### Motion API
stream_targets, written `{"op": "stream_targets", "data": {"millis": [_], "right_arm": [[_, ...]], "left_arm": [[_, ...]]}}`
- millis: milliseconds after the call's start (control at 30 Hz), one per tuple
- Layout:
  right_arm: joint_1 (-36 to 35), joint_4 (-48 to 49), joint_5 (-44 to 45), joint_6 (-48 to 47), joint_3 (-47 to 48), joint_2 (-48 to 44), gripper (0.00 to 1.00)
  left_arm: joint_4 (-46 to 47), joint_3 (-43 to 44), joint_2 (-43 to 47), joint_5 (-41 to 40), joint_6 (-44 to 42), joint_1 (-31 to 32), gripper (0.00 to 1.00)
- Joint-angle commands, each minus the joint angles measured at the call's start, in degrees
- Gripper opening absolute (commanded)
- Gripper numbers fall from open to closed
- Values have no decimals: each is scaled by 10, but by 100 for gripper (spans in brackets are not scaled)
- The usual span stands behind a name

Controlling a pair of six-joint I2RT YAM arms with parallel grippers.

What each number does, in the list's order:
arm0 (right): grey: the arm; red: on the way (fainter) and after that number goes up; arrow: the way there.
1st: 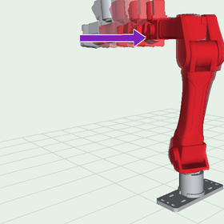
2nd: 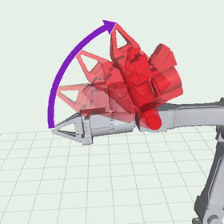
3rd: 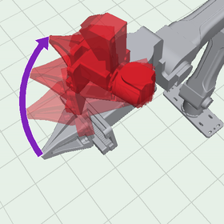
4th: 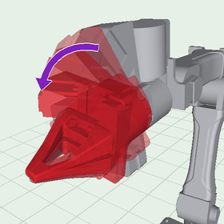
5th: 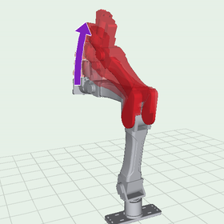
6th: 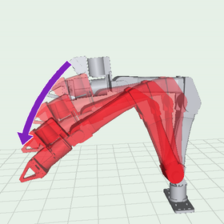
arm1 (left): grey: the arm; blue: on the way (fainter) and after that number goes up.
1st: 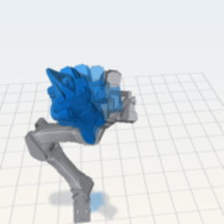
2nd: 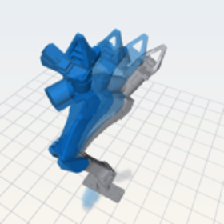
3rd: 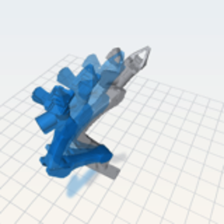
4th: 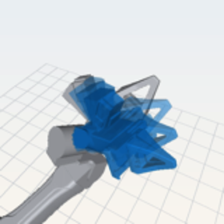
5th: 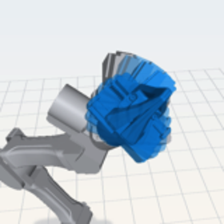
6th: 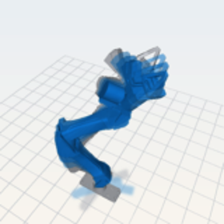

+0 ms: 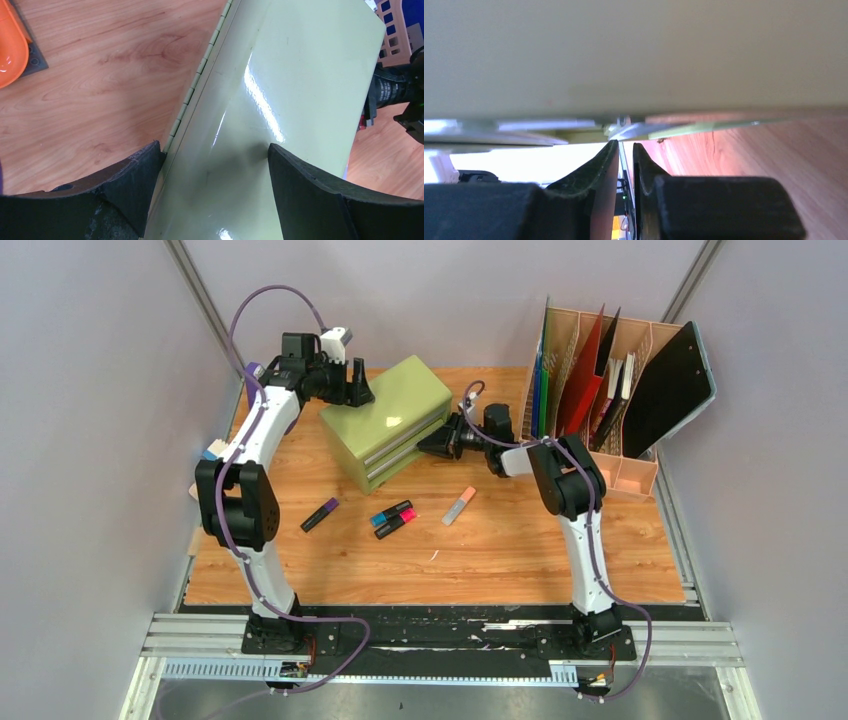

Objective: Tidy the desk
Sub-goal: Open the drawer in the storage box.

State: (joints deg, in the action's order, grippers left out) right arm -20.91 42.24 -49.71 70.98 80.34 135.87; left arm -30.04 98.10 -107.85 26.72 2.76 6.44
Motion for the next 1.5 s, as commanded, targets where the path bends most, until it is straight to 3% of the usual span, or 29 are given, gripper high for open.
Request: {"op": "stream_targets", "data": {"millis": [0,300,567,700,1300,1467], "right_arm": [[17,28,-43,-8,-18,-55,0],[22,38,-36,3,-29,-66,1],[18,-29,-21,-56,4,-51,46],[17,-43,-13,-78,13,-42,56],[-3,-2,14,-78,63,17,55],[-3,44,15,-49,63,26,45]], "left_arm": [[-114,-14,-43,-32,17,6,85],[-105,-17,-42,-51,16,5,85],[-101,-19,-42,-43,21,6,87],[-100,-19,-43,-40,22,6,87],[-95,-23,-55,-27,28,6,86],[-91,-29,-55,-25,30,6,86]]}}
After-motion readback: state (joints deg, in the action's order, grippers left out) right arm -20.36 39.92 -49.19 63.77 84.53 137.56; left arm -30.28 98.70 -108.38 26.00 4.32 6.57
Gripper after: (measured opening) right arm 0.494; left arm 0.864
